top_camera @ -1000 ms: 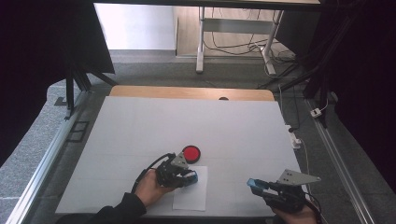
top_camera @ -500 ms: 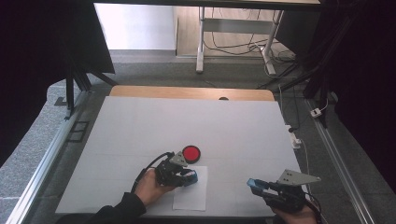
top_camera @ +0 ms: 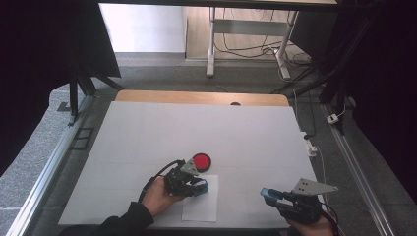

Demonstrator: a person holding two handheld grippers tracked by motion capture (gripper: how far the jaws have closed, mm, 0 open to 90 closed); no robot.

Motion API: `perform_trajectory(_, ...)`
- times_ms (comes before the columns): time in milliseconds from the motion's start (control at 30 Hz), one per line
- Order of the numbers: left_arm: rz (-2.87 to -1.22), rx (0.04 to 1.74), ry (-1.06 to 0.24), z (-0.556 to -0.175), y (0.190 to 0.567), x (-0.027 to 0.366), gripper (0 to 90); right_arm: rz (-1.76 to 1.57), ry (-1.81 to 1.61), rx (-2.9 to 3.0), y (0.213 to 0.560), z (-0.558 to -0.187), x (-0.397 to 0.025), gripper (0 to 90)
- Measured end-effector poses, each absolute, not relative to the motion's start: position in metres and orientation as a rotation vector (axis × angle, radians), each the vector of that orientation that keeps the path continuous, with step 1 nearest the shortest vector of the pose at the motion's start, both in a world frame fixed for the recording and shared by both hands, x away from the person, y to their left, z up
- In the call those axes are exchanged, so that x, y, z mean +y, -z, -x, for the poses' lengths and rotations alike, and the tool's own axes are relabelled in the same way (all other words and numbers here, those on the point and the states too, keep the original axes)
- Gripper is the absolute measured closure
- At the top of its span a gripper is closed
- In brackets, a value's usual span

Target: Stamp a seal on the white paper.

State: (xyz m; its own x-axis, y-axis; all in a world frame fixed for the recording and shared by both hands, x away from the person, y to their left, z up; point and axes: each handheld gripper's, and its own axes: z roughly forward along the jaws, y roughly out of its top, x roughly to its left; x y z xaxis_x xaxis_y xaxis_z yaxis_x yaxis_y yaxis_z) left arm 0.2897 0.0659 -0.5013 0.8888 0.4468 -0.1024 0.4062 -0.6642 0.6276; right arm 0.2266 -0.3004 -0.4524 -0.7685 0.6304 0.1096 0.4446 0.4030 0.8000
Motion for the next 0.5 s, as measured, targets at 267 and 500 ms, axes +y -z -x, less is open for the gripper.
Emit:
perform_trajectory(267,-2.313,0.601,-0.054,-0.289,0.488,0.073,69.8,-0.953,-1.297,2.449,0.452,-0.227,-0.3,68.7)
perform_trajectory(500,-2.25,0.586,-0.027,-0.288,0.474,0.08,69.8,-0.956,-1.297,2.447,0.453,-0.227,-0.3,68.7)
